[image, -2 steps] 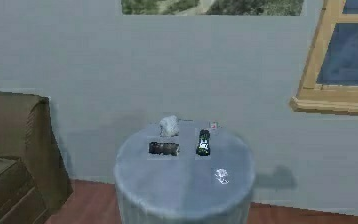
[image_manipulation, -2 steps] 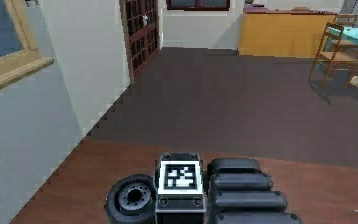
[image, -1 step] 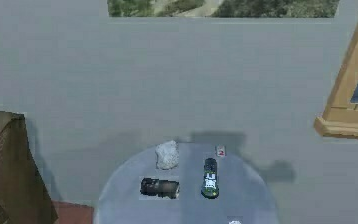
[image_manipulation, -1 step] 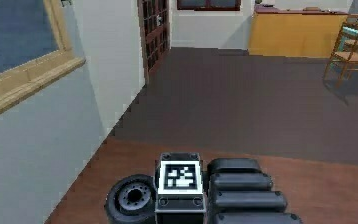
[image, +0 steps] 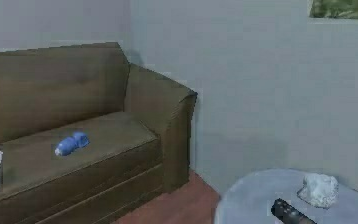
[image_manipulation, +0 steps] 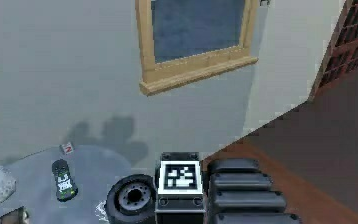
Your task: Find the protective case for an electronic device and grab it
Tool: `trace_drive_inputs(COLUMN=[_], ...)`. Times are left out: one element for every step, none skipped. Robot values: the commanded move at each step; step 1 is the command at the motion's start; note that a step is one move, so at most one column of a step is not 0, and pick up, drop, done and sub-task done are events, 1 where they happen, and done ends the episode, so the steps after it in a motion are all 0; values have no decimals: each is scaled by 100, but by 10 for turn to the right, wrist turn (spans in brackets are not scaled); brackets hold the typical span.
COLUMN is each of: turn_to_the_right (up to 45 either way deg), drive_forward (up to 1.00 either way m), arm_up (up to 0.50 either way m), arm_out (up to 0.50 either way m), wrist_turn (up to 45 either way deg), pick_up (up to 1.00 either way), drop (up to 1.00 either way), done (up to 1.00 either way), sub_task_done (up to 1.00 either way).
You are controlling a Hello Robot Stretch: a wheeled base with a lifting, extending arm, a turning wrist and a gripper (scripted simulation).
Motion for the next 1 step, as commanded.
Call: trace_drive_inputs(turn_to_the_right=[-450], drive_forward=[0], arm_up=[0], arm_out=[0], wrist_turn=[0], pick_up=[0], drop=[0], done=[0], sub_task_done=[0])
